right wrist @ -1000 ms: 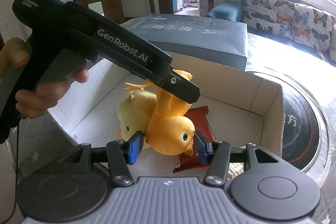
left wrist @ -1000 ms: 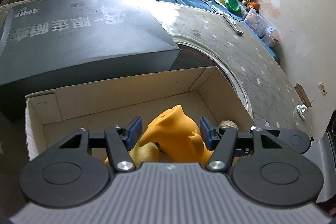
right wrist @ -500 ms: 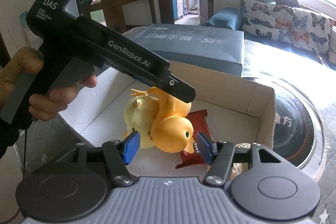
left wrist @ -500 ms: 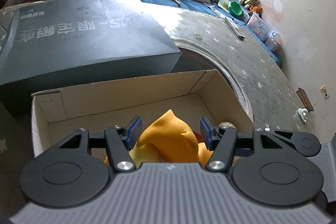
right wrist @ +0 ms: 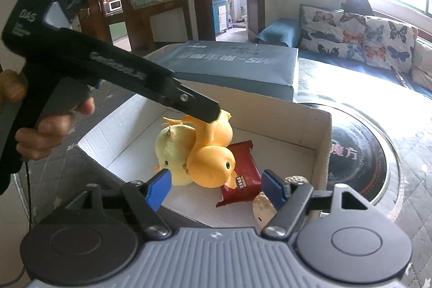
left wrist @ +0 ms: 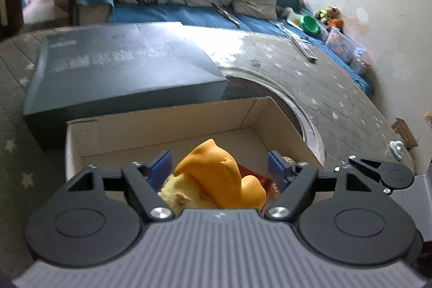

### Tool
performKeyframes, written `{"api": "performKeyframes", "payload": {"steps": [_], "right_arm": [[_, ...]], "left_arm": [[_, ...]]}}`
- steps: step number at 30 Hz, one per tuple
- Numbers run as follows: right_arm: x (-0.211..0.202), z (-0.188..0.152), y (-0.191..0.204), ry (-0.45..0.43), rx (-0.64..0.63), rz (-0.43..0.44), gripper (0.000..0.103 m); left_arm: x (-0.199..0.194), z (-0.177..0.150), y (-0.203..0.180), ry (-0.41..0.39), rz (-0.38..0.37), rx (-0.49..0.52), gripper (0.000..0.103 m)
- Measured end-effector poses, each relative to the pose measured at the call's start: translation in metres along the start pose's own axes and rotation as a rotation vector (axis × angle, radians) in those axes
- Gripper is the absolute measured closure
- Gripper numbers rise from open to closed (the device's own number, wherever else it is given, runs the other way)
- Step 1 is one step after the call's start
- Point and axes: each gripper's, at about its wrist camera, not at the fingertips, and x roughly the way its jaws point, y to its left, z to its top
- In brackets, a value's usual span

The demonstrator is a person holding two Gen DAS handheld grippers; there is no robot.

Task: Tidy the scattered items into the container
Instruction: 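Carry the rubber duck into the box and open the right tool, then withdraw the right tool up and away from the box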

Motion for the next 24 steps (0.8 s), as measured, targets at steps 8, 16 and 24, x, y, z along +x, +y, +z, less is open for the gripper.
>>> {"api": "performKeyframes", "payload": {"steps": [8,16,24], "right_arm": [[-0.011,-0.006,-0.004,-0.017,0.022,-0.022,0.022],[-0.025,-0.014,-0.006,-0.036,0.032,-0.036,0.018],[-0.035,-0.019,-0.004,-0.054,0.043,-0.036,0.014]], "left_arm": [[-0.019,-0.011,-0.013,-0.028,0.039,-0.002,0.026],[-0.04,-0.022,-0.028,-0.082,0.086,0.002,0.011],[-0.059,-0.032,-0.042,-0.134,0.121,0.011,0.002]]}}
